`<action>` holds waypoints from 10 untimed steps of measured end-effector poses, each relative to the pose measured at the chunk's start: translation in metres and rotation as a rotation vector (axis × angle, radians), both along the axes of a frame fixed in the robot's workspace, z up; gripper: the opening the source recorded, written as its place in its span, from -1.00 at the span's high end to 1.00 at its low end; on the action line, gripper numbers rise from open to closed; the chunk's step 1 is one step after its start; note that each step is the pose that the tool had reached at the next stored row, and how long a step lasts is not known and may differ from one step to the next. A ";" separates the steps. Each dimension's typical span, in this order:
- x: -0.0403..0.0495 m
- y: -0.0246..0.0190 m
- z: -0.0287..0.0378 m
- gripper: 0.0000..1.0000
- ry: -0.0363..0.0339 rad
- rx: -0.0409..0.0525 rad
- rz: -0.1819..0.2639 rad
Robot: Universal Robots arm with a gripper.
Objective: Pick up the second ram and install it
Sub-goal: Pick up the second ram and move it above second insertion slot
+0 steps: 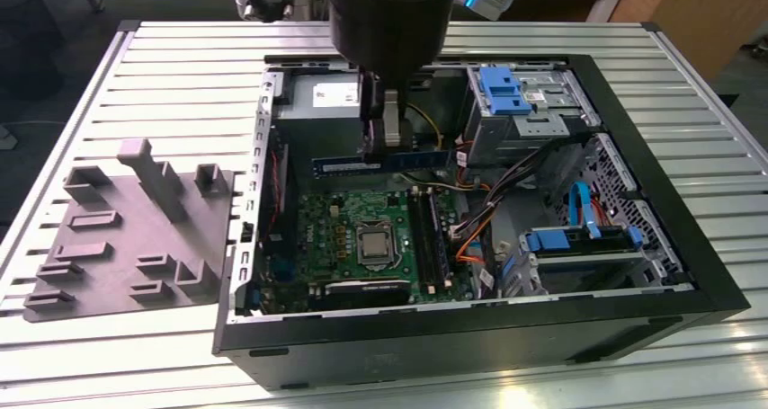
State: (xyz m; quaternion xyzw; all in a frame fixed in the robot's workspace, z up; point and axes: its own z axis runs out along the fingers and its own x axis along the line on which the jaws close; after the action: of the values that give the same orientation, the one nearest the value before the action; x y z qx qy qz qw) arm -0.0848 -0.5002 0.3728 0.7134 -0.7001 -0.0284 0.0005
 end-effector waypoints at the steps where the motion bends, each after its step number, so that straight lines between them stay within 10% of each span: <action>1: 0.0003 0.0000 -0.0005 0.77 0.0002 0.0000 0.000; 10: 0.0024 0.0000 -0.0060 0.77 0.0014 0.0001 0.000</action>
State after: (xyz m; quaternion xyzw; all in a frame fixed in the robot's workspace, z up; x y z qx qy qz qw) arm -0.0824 -0.5002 0.3668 0.7134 -0.7001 -0.0289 0.0009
